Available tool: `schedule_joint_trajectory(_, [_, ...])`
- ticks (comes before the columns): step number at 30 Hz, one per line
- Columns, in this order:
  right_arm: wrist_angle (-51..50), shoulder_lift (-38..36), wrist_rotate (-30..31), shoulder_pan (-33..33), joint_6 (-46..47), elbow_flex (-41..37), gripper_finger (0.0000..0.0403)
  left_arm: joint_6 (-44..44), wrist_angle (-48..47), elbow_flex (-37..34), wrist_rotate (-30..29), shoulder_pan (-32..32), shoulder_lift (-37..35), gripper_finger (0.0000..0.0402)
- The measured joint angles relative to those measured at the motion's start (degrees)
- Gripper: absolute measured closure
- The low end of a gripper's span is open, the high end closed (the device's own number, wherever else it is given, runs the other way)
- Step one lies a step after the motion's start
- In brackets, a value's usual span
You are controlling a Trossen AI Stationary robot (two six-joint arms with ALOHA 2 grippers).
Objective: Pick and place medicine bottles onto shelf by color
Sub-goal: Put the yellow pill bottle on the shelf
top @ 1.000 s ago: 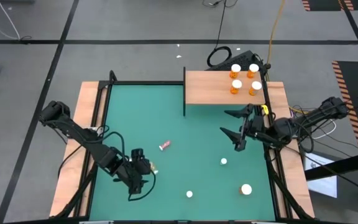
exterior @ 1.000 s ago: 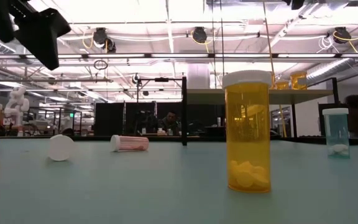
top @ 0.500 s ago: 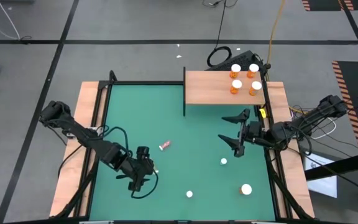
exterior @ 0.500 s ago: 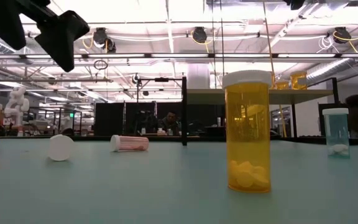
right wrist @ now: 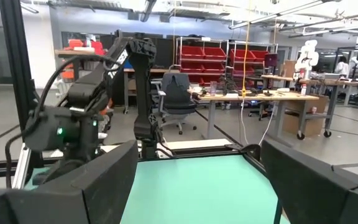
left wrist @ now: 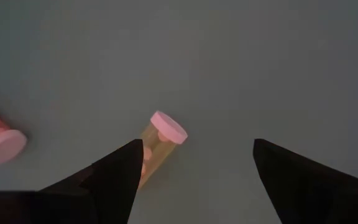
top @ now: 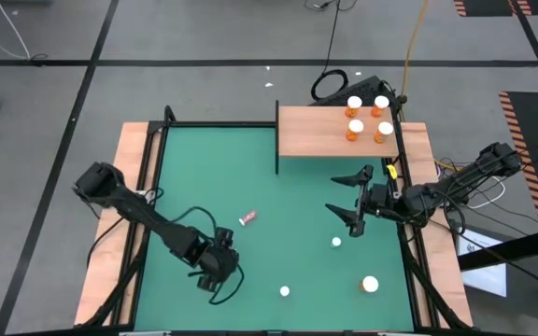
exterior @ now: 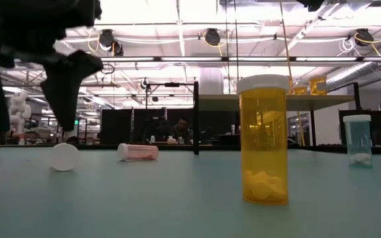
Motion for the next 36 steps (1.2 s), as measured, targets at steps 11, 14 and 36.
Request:
schedule_joint_trajectory(11, [0.0, 0.0, 0.0, -0.02, -0.01, 0.0, 0.0067, 7.39, -0.92, 0.0, -0.68, 2.17, 2.69, 0.0194])
schedule_joint_trajectory(14, [0.0, 0.0, 0.0, -0.02, -0.01, 0.0, 0.0067, 9.49, -0.93, 0.0, -0.74, 3.07, 2.69, 0.0212])
schedule_joint_trajectory(36, [0.57, 0.0, 0.0, -0.02, -2.91, -0.04, 0.0067, 17.76, 1.07, -1.21, 0.68, 5.44, 2.69, 0.0195])
